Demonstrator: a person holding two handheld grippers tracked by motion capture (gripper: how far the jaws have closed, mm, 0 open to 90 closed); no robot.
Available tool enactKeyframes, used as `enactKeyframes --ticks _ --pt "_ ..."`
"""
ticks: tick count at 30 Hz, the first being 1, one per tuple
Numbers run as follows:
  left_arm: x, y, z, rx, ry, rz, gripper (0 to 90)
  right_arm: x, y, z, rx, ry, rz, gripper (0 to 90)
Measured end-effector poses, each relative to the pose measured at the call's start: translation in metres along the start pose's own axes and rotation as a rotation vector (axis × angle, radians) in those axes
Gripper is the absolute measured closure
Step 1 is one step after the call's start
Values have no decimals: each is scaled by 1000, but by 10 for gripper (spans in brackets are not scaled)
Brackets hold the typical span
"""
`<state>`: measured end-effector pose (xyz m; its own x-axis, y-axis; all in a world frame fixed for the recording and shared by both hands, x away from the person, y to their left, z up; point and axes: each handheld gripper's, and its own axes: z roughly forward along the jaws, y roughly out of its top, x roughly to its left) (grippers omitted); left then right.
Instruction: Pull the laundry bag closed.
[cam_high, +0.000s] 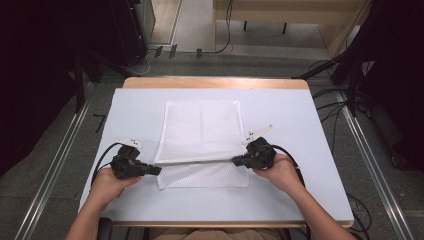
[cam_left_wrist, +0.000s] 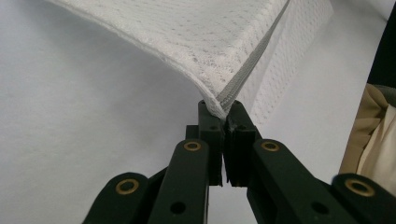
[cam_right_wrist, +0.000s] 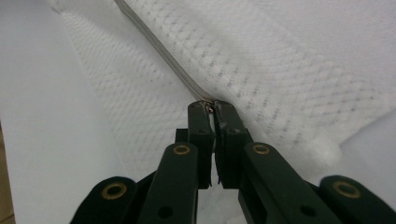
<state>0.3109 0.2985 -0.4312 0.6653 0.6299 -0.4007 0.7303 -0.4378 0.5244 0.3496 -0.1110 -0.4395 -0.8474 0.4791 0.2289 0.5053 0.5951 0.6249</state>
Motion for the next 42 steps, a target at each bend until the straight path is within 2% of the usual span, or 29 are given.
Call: enactKeyframes --ticks 5,8,17,19,25,29,32,35,39,42 --pt "0 0 0 5 0 -6 880 -4 -5 -5 5 -11 3 881" --pt "0 0 -1 5 -5 -7 881 -6 -9 -6 25 -15 7 881" --pt "1 0 0 10 -13 -9 881 -7 -13 -11 17 2 9 881" --pt "-1 1 0 4 -9 -5 880 -6 -14 -10 22 1 -3 881" --pt "0 0 3 15 19 -16 860 -4 -15 -6 24 -11 -1 868" --pt "2 0 2 16 33 -29 730 -4 -14 -6 8 -21 6 775" --pt "1 1 1 1 44 -25 653 -5 -13 -9 -26 -33 16 660" --pt "2 2 -1 -41 49 -35 579 -5 -12 -13 -67 -36 29 584" --pt "3 2 -3 -81 95 -45 467 -8 -12 -16 -110 -55 42 445" --pt "4 1 -6 -103 119 -41 422 -12 -14 -20 -128 -66 49 422"
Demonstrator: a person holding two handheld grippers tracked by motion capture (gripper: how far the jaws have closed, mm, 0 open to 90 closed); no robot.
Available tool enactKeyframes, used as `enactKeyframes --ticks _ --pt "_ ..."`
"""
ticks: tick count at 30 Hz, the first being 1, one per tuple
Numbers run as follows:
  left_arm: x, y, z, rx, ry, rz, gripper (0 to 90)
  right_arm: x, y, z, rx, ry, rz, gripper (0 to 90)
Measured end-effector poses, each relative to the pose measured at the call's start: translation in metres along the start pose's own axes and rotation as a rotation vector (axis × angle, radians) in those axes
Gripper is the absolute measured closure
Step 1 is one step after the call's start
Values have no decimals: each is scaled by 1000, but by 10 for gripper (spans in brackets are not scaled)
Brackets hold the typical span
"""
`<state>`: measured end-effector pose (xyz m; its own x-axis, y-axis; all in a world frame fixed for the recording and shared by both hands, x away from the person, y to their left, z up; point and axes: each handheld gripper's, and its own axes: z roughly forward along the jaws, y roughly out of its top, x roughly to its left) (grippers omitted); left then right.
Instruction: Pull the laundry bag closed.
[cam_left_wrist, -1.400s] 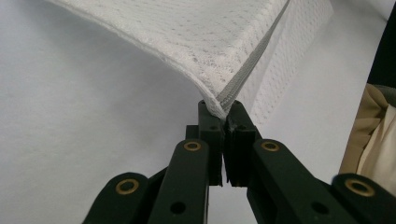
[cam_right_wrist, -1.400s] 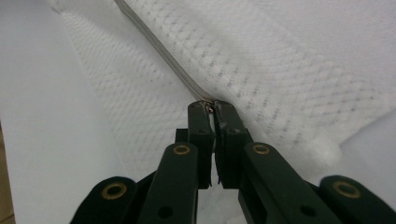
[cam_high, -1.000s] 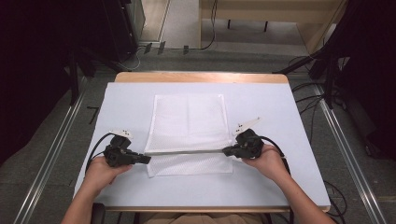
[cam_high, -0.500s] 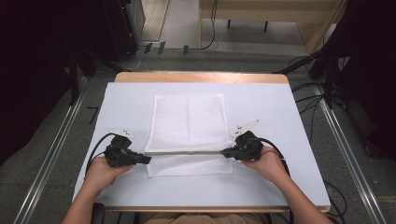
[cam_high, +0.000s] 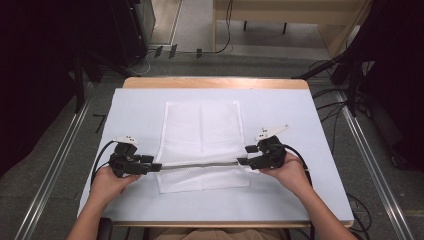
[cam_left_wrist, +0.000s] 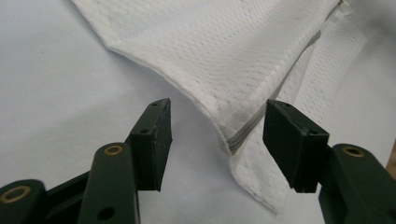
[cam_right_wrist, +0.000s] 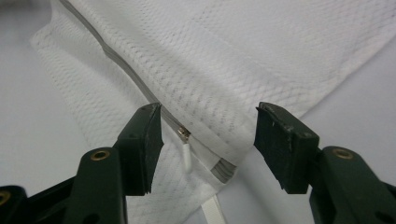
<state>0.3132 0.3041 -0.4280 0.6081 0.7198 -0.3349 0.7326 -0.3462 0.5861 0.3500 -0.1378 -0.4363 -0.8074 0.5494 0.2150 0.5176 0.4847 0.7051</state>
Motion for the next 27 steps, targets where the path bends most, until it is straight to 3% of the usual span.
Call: enactKeyframes --ticks 11,16,27 --pt "6 -2 -7 -50 49 -14 374 -18 -9 -17 -47 -69 33 394" --pt "12 -4 -11 -58 76 -37 368 -27 -14 -25 -72 -112 50 355" --pt "18 -7 -14 -73 109 -47 346 -47 -27 -39 -122 -204 81 281"
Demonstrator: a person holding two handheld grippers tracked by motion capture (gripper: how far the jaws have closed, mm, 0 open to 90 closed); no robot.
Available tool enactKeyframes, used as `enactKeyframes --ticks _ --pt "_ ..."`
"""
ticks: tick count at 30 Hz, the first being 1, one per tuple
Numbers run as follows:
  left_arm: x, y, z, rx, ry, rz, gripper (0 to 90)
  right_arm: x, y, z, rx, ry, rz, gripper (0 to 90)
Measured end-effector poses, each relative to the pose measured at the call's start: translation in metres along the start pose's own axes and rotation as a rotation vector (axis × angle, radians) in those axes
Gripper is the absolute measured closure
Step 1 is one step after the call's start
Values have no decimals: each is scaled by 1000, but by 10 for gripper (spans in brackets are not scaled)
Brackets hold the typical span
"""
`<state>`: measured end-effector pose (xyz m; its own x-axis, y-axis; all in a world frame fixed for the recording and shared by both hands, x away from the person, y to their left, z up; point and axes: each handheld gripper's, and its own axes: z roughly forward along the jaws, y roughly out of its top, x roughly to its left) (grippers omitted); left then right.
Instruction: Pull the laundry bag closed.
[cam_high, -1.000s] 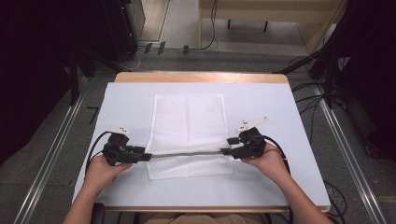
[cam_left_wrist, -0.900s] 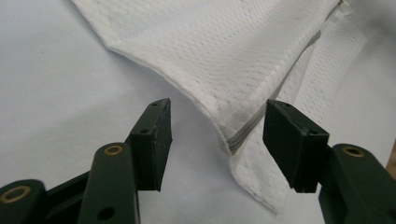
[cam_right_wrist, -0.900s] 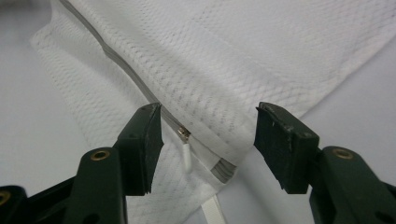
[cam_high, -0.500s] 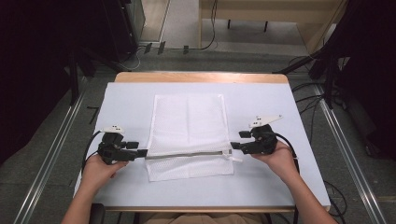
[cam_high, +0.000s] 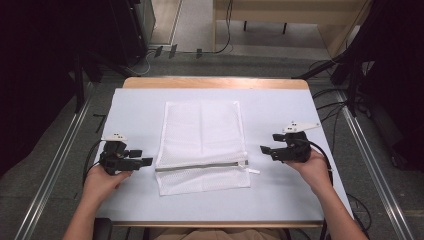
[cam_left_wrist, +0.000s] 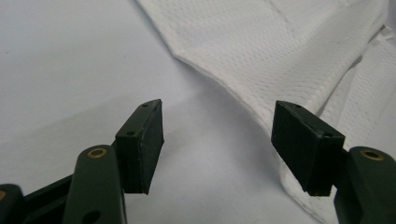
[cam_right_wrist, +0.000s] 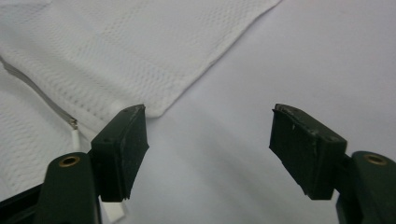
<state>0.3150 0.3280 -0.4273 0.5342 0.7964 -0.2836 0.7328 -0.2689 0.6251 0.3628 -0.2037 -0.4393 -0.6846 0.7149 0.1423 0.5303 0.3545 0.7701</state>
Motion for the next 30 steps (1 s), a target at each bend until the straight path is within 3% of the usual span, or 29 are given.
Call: enactKeyframes --ticks 6,11,13,18,30 --pt "6 -1 -1 2 40 -22 341 -7 -5 2 18 -29 16 266" --pt "8 -3 -1 -8 58 -33 329 -7 -6 6 34 -29 3 235" --pt "9 -3 -1 -7 61 -31 327 -9 -7 7 41 -4 -15 200" --pt "8 -3 0 2 62 -28 325 -10 -8 8 61 -15 3 210" --pt "7 -3 1 9 62 -26 323 -10 -9 10 72 -18 -6 210"
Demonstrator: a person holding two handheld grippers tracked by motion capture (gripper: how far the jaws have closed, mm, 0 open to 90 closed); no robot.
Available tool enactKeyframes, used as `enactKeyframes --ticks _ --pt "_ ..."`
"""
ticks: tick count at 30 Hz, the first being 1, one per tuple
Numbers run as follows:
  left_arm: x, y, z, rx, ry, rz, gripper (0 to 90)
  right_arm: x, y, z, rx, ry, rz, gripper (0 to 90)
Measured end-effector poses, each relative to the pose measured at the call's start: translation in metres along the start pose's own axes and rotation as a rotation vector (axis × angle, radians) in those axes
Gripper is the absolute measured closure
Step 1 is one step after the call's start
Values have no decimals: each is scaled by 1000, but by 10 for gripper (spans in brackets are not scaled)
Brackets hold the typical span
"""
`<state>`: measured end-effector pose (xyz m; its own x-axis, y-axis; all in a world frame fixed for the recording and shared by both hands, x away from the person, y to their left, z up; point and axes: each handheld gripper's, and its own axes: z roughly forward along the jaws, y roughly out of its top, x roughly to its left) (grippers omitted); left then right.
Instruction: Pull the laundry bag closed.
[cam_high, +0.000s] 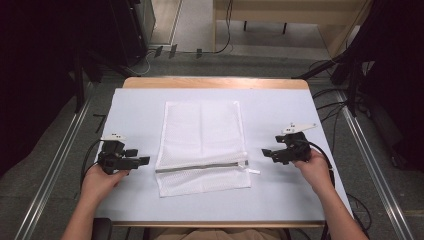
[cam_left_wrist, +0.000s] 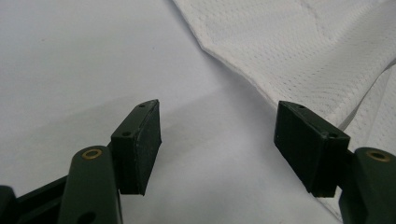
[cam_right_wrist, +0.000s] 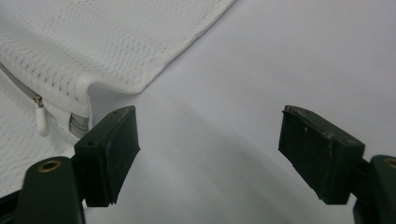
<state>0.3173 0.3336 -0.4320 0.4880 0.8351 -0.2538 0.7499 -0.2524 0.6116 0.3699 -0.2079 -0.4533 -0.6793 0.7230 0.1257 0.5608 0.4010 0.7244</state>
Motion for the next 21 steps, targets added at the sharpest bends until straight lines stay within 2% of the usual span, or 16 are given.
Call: enactKeyframes --ticks 21 --pt "0 -1 4 31 3 10 304 1 -1 2 14 2 -7 210"
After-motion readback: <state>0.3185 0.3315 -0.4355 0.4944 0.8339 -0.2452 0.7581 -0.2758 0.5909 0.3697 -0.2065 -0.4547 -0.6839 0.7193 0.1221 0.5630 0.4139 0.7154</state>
